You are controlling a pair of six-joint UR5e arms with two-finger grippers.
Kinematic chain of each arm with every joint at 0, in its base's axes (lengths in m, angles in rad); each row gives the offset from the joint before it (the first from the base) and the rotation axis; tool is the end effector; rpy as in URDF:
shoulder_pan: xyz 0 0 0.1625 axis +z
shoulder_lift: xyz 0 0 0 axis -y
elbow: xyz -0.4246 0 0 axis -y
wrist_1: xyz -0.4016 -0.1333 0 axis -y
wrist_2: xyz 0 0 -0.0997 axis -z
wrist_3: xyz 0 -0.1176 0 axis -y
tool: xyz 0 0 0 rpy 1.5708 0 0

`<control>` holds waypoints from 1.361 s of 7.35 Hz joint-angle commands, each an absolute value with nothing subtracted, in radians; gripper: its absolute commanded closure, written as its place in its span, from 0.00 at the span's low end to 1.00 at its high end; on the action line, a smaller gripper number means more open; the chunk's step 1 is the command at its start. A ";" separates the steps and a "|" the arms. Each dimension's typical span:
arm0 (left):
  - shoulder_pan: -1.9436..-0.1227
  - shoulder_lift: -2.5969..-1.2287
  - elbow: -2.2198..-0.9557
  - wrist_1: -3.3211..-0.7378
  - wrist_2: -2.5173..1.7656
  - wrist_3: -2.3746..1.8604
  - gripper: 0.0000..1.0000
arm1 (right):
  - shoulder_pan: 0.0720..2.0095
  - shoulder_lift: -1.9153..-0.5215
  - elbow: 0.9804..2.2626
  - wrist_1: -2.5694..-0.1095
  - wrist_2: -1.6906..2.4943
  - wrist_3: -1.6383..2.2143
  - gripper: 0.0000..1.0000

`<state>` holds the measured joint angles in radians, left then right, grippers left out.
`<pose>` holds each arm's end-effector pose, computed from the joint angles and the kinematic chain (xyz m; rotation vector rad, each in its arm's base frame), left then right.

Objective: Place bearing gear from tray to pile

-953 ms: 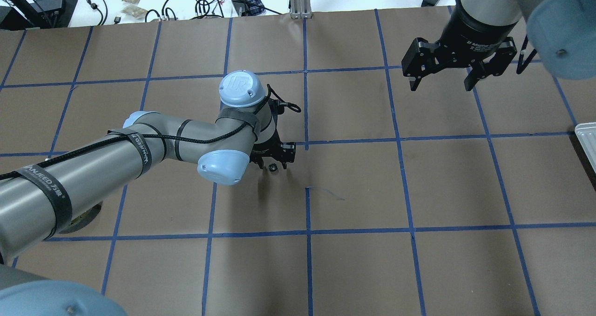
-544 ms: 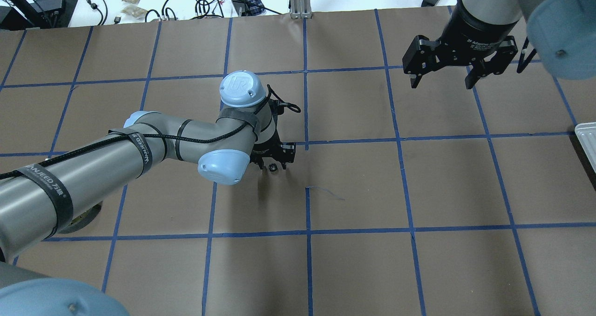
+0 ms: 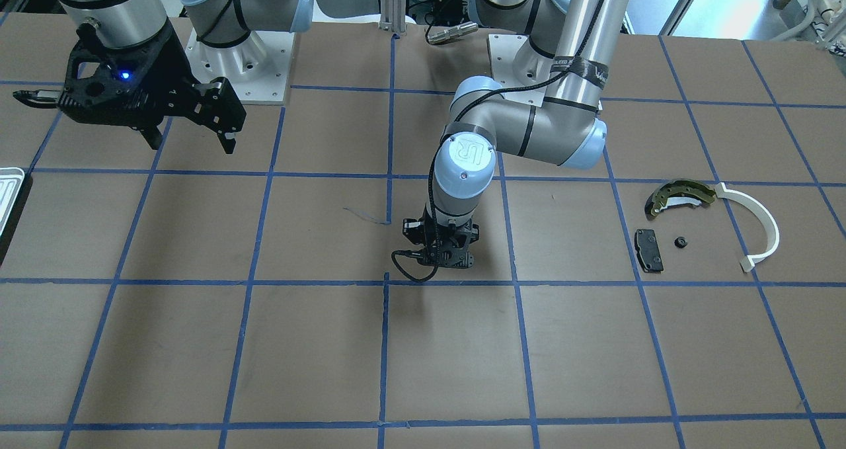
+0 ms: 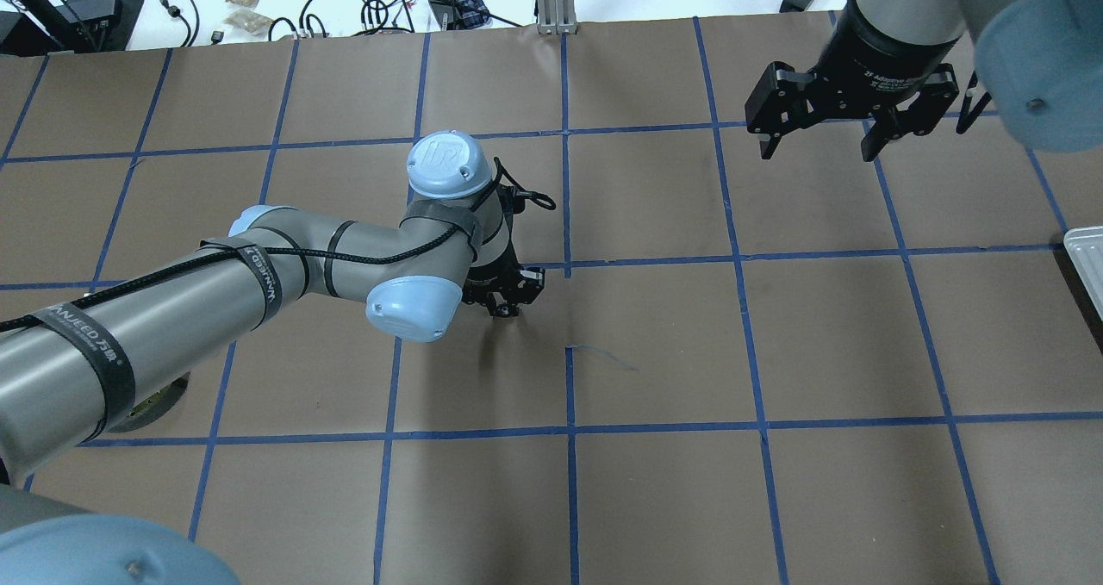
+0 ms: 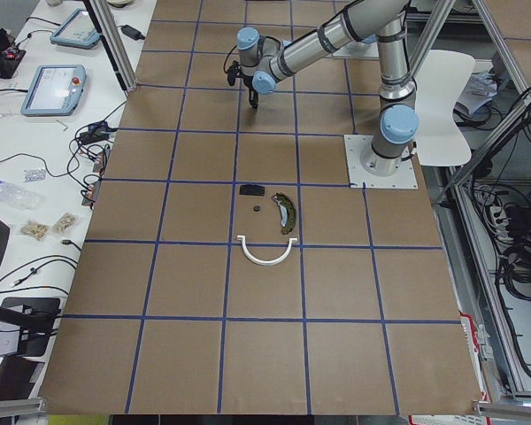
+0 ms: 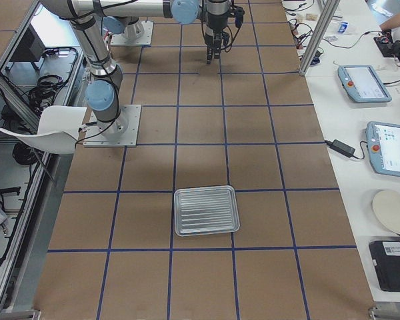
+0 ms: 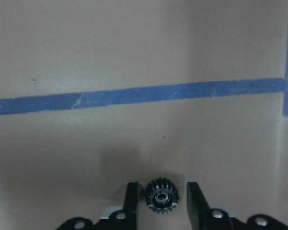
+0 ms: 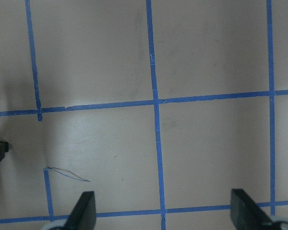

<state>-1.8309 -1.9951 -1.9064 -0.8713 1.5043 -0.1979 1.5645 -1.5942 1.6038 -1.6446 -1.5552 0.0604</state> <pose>-0.2800 -0.5033 0.1497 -0.0929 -3.0871 -0.1142 0.1320 -0.4995 0.4722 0.1033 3.1210 -0.0996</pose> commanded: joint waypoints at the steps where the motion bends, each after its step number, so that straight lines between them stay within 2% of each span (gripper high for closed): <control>1: -1.819 -1.985 -1.898 -0.879 1.503 -0.196 1.00 | 1.566 -1.595 1.605 -1.646 -1.559 0.063 0.00; 2: -1.792 -1.965 -1.875 -0.932 1.503 -0.195 1.00 | 1.566 -1.595 1.603 -1.646 -1.559 0.063 0.00; 5: -1.633 -1.931 -1.667 -1.269 1.529 -0.076 1.00 | 1.592 -1.592 1.603 -1.640 -1.558 0.061 0.00; 10: -1.113 -1.933 -1.655 -1.305 1.634 0.387 1.00 | 1.576 -1.589 1.577 -1.646 -1.621 0.040 0.00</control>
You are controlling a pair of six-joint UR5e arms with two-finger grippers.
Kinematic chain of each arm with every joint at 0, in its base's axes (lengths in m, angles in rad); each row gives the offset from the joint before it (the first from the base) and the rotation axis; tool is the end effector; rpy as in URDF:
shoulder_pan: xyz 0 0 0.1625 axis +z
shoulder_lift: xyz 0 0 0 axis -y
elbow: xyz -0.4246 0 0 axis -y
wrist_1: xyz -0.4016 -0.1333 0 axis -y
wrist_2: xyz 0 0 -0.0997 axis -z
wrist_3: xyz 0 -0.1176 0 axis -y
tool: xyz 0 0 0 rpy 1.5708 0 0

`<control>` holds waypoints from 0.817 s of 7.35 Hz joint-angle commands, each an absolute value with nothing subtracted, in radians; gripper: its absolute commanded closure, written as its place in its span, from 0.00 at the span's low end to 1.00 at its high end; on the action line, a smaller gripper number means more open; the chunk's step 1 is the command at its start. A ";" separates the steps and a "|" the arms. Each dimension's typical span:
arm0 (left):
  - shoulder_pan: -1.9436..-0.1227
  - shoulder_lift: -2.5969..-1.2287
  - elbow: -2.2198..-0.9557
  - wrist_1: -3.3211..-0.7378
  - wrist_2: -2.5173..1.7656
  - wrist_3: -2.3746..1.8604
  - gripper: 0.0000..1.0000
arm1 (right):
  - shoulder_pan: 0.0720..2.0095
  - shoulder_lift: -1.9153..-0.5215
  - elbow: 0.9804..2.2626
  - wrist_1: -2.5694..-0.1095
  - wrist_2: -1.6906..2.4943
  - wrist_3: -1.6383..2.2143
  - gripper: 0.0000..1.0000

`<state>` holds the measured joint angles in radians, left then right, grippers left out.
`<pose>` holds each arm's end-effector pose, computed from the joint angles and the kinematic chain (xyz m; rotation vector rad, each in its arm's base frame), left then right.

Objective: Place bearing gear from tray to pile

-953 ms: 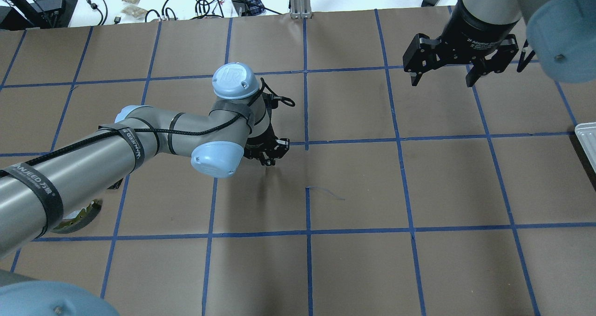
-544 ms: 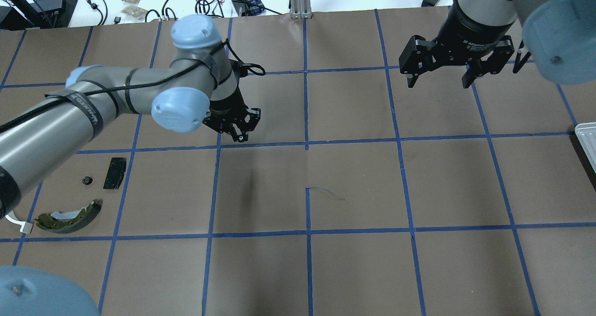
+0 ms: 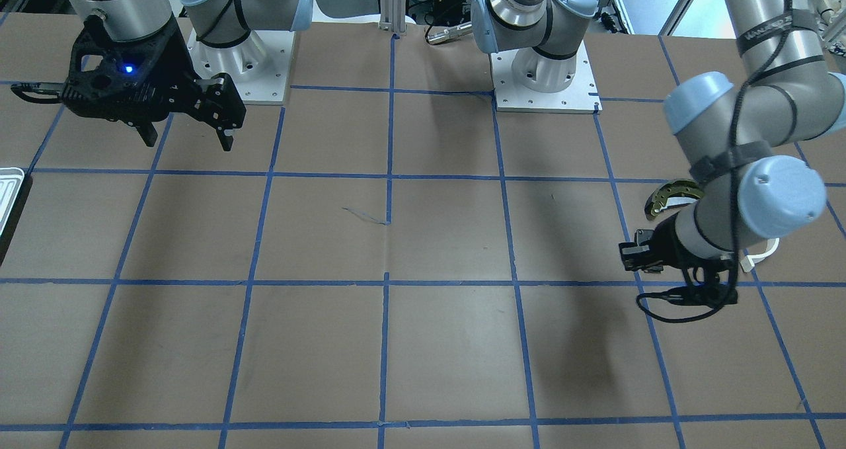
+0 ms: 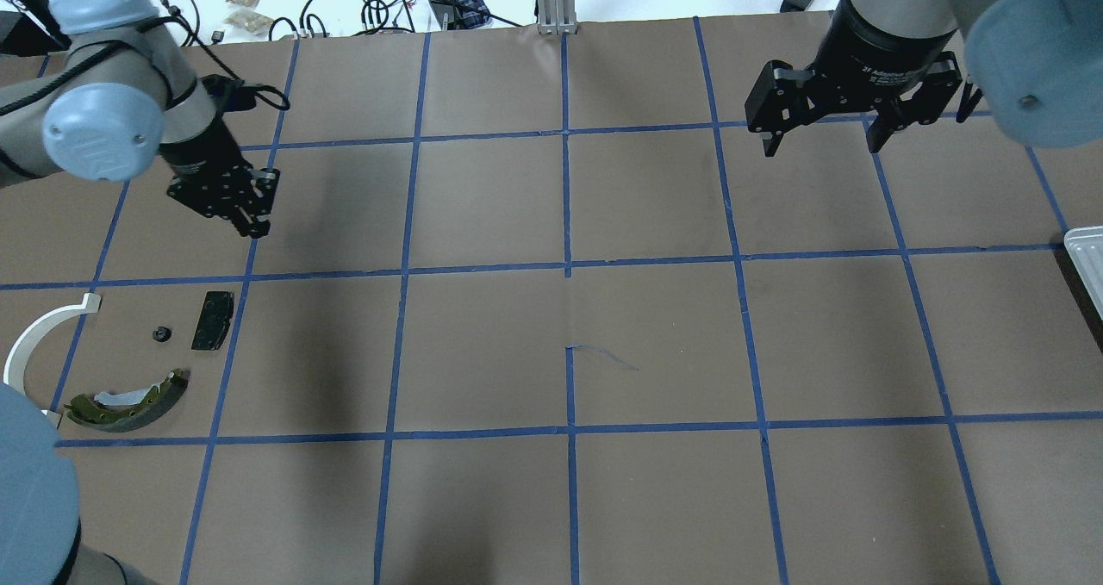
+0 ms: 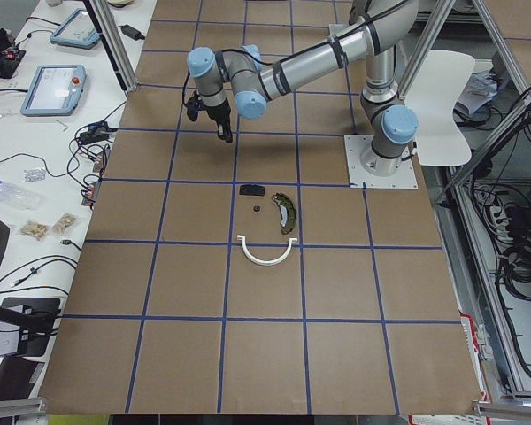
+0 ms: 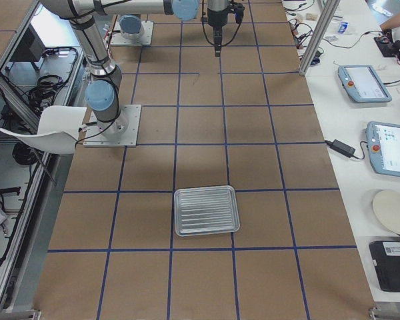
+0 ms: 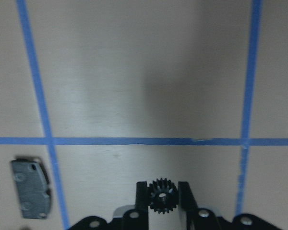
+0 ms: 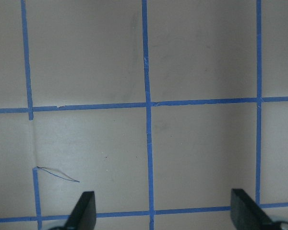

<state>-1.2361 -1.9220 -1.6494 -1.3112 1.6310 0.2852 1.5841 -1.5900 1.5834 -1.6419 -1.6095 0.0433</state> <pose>0.0744 -0.5983 0.2613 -0.0693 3.1228 0.2825 0.1354 -0.5002 0.4803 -0.0489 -3.1023 0.1223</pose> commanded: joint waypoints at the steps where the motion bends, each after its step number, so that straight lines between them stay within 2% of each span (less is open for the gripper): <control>1: -1.041 -1.933 -1.666 -1.302 1.634 0.463 1.00 | 1.577 -1.592 1.581 -1.644 -1.621 0.041 0.00; 3: -0.930 -1.972 -1.675 -1.296 1.629 0.572 1.00 | 1.575 -1.592 1.577 -1.649 -1.615 0.041 0.00; 6: -0.914 -2.025 -1.687 -1.289 1.637 0.571 1.00 | 1.580 -1.592 1.583 -1.647 -1.614 0.044 0.00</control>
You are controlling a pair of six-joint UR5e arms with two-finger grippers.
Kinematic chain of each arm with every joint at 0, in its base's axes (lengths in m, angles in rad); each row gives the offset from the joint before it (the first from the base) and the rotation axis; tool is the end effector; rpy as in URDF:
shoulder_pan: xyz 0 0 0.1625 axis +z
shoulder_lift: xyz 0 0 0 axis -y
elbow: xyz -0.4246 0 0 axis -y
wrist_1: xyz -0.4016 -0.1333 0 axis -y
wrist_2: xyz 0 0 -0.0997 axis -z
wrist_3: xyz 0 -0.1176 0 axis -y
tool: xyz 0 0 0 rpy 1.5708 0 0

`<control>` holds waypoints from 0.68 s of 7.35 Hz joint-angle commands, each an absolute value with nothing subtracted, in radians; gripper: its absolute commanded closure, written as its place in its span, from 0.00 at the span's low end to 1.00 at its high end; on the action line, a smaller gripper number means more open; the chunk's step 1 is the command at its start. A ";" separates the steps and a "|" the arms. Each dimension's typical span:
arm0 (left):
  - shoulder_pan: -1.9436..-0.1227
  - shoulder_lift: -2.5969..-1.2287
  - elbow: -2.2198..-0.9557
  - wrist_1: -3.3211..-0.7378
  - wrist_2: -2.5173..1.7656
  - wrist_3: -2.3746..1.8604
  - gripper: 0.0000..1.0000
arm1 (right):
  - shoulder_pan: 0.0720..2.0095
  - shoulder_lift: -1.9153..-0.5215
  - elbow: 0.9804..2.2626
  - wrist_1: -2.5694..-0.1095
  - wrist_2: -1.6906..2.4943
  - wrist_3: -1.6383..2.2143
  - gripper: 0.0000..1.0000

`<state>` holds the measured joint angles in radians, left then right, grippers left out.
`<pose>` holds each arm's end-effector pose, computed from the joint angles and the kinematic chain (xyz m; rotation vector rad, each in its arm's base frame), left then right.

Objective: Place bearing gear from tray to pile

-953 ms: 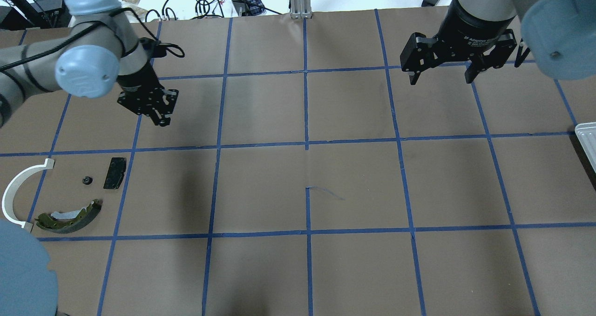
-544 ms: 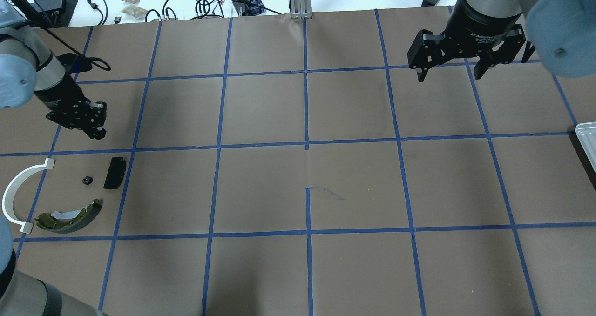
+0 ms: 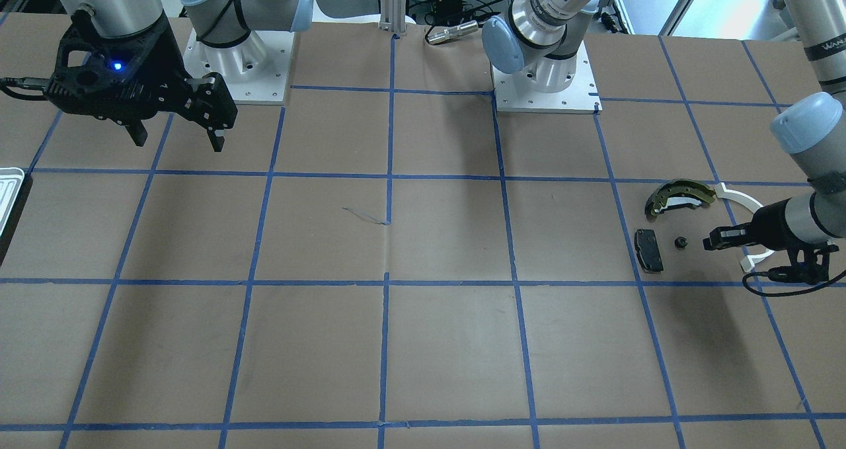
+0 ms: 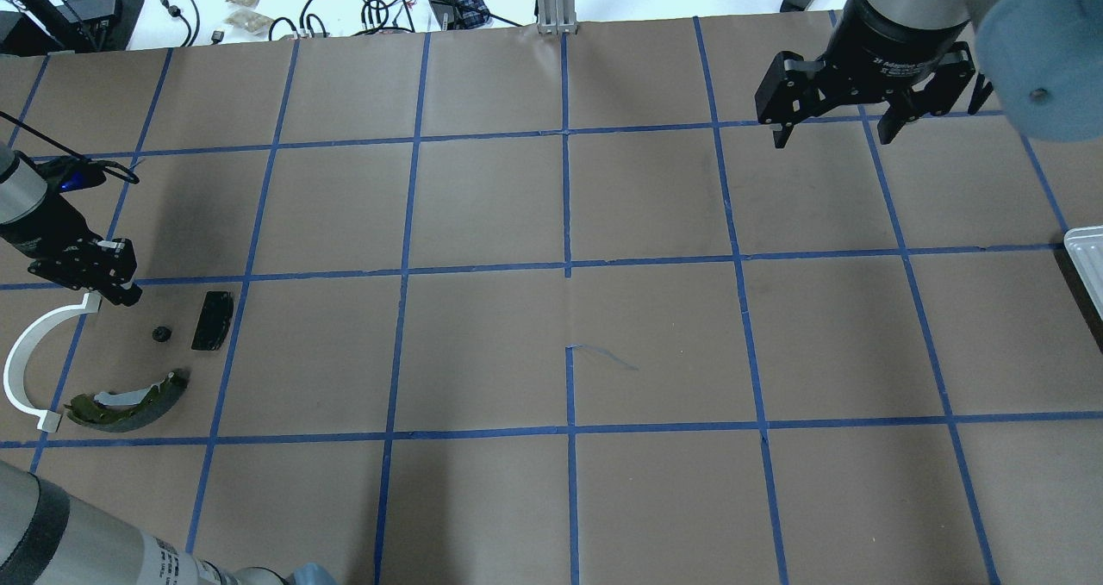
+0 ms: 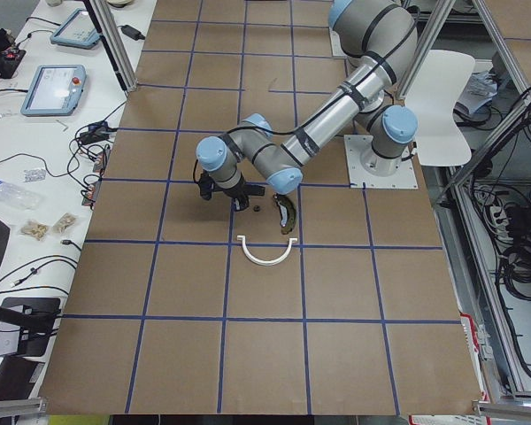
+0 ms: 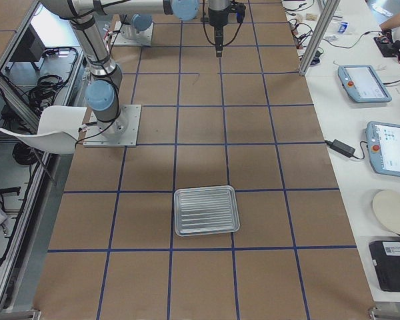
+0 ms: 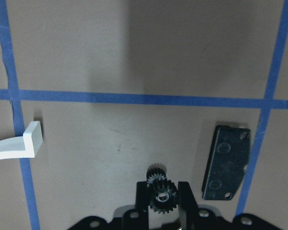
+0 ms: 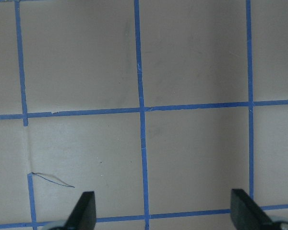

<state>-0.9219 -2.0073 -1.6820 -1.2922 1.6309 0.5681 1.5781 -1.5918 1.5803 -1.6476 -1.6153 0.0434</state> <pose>0.2543 -0.5442 0.1985 0.1094 -3.0104 -0.3864 0.1317 -0.5014 0.4834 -0.0589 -3.0957 0.1385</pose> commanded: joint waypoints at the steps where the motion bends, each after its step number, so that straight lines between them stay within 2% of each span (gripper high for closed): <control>1: -0.901 -2.034 -1.698 -1.289 1.658 0.572 1.00 | 1.580 -1.592 1.583 -1.647 -1.614 0.046 0.00; 5: -0.882 -2.052 -1.710 -1.287 1.664 0.571 1.00 | 1.583 -1.594 1.586 -1.647 -1.611 0.051 0.00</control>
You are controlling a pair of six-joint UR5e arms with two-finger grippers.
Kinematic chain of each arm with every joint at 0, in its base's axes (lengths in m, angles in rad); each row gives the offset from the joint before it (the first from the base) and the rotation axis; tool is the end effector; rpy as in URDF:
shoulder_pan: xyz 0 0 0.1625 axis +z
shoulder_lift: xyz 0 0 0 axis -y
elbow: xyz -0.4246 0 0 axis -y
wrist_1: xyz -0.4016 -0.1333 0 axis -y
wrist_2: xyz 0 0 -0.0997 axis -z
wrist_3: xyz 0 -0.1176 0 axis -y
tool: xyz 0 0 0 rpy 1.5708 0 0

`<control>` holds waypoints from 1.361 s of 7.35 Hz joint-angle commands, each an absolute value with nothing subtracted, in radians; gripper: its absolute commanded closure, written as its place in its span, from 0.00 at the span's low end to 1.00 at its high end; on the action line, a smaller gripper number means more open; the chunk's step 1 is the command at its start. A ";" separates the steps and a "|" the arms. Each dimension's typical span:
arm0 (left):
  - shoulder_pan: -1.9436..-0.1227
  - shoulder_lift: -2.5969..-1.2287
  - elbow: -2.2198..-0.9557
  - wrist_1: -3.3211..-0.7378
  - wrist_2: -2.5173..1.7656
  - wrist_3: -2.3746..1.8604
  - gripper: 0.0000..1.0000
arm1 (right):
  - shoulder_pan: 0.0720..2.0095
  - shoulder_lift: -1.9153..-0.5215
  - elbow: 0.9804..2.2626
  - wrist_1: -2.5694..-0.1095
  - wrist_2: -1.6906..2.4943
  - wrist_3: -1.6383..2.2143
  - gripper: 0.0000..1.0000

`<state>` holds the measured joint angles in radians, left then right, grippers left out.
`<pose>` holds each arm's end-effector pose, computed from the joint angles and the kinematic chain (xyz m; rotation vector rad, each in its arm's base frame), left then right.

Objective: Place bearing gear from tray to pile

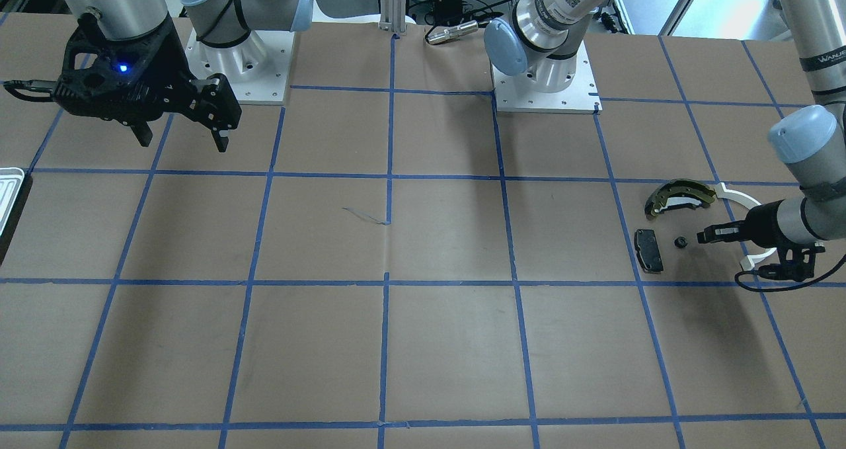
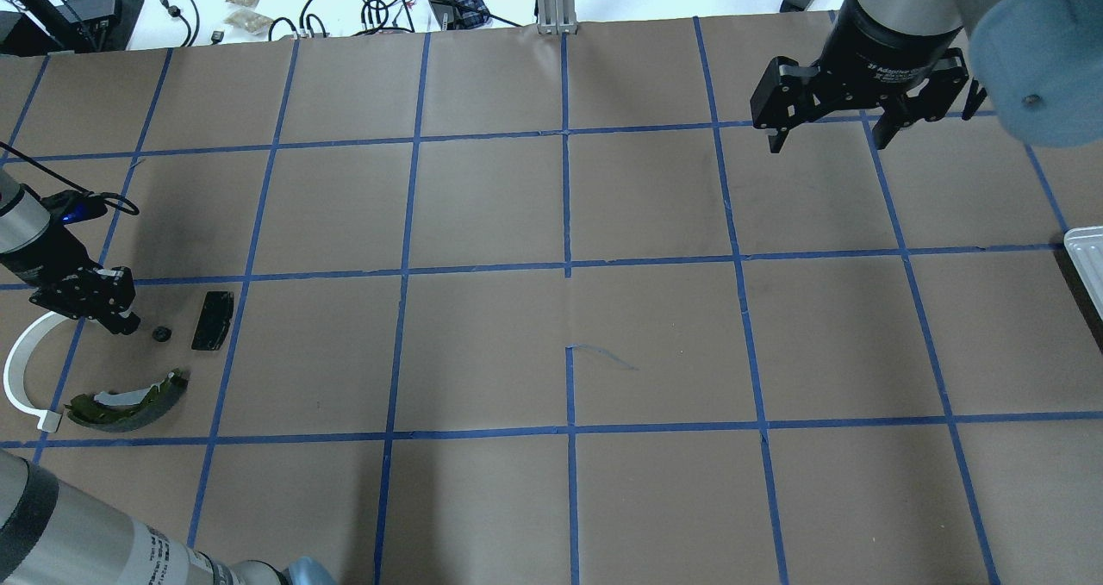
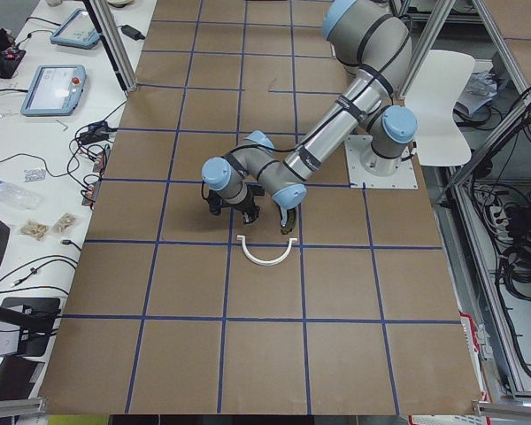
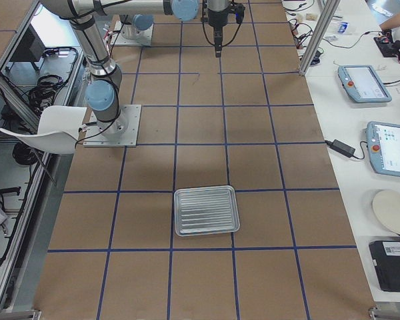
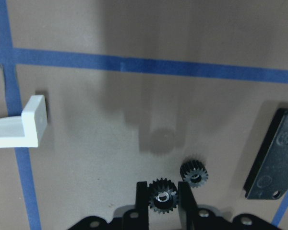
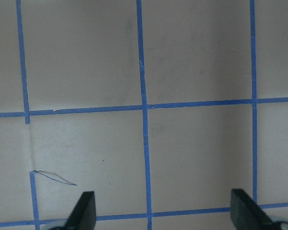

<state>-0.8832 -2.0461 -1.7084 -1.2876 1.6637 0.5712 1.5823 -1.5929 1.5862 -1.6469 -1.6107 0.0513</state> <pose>0.2730 -0.5253 0.1659 0.1505 -2.9800 -0.4829 0.1344 -0.4998 0.4808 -0.0643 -3.1009 0.1304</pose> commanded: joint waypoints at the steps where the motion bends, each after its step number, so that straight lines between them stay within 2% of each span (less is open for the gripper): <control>1: -0.882 -2.054 -1.710 -1.289 1.663 0.571 0.75 | 1.577 -1.592 1.585 -1.647 -1.615 0.043 0.00; 2: -0.882 -2.056 -1.712 -1.289 1.663 0.571 0.72 | 1.585 -1.594 1.588 -1.646 -1.612 0.052 0.00; 3: -0.882 -2.056 -1.713 -1.289 1.664 0.571 0.61 | 1.586 -1.606 1.588 -1.644 -1.615 0.058 0.00; 4: -0.882 -2.057 -1.715 -1.289 1.661 0.569 0.40 | 1.588 -1.612 1.589 -1.644 -1.609 0.057 0.00; 5: -0.882 -2.059 -1.715 -1.287 1.661 0.569 0.37 | 1.588 -1.612 1.591 -1.644 -1.605 0.055 0.00; 6: -0.882 -2.059 -1.713 -1.289 1.660 0.569 0.22 | 1.588 -1.614 1.589 -1.644 -1.608 0.049 0.00; 7: -0.882 -2.051 -1.692 -1.290 1.661 0.568 0.00 | 1.586 -1.612 1.589 -1.644 -1.609 0.048 0.00; 10: -1.018 -1.933 -1.552 -1.412 1.604 0.529 0.00 | 1.585 -1.612 1.589 -1.646 -1.615 0.044 0.00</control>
<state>-0.9549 -1.9788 -1.6191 -1.3444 1.6435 0.5487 1.5859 -1.6124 1.5892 -1.6454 -1.6129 0.0454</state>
